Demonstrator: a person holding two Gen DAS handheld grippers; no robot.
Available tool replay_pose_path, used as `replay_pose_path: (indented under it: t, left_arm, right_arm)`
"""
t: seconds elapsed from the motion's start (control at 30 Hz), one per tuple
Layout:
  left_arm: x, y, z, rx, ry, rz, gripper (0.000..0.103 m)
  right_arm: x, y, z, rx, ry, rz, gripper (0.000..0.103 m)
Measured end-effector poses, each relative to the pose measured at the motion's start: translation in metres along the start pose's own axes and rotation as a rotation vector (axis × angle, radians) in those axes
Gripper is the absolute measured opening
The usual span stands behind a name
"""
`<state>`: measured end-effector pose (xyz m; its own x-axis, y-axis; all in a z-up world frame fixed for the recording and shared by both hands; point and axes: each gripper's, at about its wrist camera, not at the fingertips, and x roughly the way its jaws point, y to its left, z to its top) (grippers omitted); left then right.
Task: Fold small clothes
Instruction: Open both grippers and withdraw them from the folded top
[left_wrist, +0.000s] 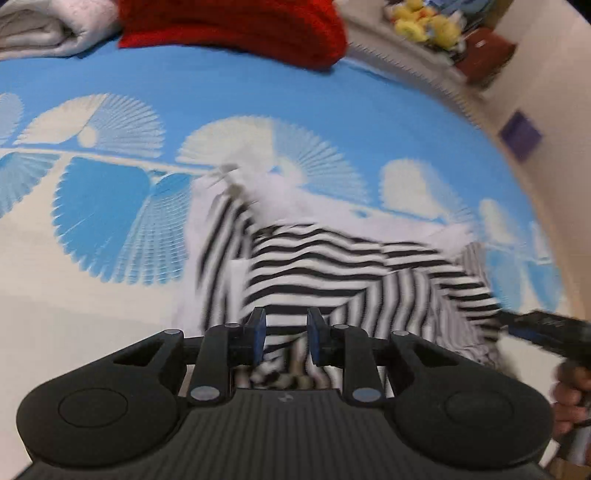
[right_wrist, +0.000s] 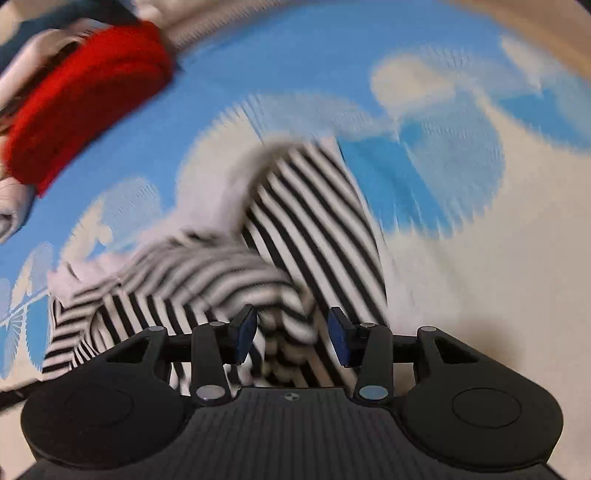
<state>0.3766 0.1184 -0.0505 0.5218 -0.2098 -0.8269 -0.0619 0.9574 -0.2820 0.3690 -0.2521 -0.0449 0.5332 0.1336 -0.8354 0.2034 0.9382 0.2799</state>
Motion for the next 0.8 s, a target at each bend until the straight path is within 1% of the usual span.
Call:
replay_pose_path:
  t: [0.07,0.13,0.17,0.2,0.23,0.27,0.3,0.33,0.37,0.43,0.5,0.57,0.63,0.73,0.77,0.8]
  left_arm:
    - [0.008,0.002,-0.004,0.0,0.04,0.018,0.026]
    - [0.03,0.007,-0.015,0.021,0.149,0.079,0.026]
    - [0.04,0.009,-0.023,0.047,0.21,0.131,0.03]
    - [0.039,0.011,-0.028,0.054,0.209,0.158,0.034]
    - [0.029,0.01,-0.029,0.046,0.179,0.155,0.035]
    - [0.01,0.008,-0.028,0.035,0.128,0.125,0.035]
    - [-0.01,0.005,-0.028,0.037,0.074,0.096,0.035]
    - [-0.027,0.001,-0.03,0.049,0.03,0.083,0.036]
    - [-0.05,-0.002,-0.034,0.068,-0.019,0.082,0.036]
    - [-0.086,-0.005,-0.046,0.084,-0.077,0.096,0.036]
    - [-0.123,-0.001,-0.064,0.09,-0.134,0.086,0.036]
    - [-0.159,0.002,-0.091,0.104,-0.181,0.078,0.035]
    - [-0.184,0.005,-0.125,0.12,-0.209,0.08,0.032]
    - [-0.2,0.017,-0.174,0.104,-0.196,0.086,0.023]
    - [-0.199,0.022,-0.192,0.083,-0.179,0.096,0.02]
    - [-0.196,0.026,-0.206,0.057,-0.148,0.11,0.02]
  right_arm:
    - [0.01,-0.007,-0.004,0.013,0.056,-0.021,0.044]
    - [0.031,-0.016,-0.009,0.039,0.148,-0.091,0.048]
    - [0.034,-0.024,-0.013,0.069,0.165,-0.095,0.049]
    - [0.032,-0.023,-0.011,0.088,0.159,-0.087,0.049]
    - [0.024,-0.022,-0.009,0.1,0.148,-0.08,0.049]
    - [0.009,-0.021,-0.008,0.114,0.116,-0.06,0.049]
    - [-0.01,-0.02,-0.006,0.118,0.063,-0.028,0.048]
    - [-0.034,-0.017,-0.005,0.104,-0.001,-0.008,0.048]
    - [-0.055,-0.016,-0.004,0.083,-0.062,-0.001,0.048]
    - [-0.101,-0.02,-0.009,0.06,-0.175,0.012,0.048]
    - [-0.136,-0.033,-0.02,0.079,-0.224,0.062,0.048]
    - [-0.17,-0.044,-0.039,0.063,-0.257,0.105,0.048]
    - [-0.192,-0.058,-0.061,0.028,-0.28,0.116,0.048]
    - [-0.21,-0.078,-0.104,-0.014,-0.279,0.118,0.048]
    - [-0.213,-0.084,-0.119,-0.028,-0.28,0.115,0.046]
    - [-0.212,-0.088,-0.136,-0.048,-0.28,0.1,0.039]
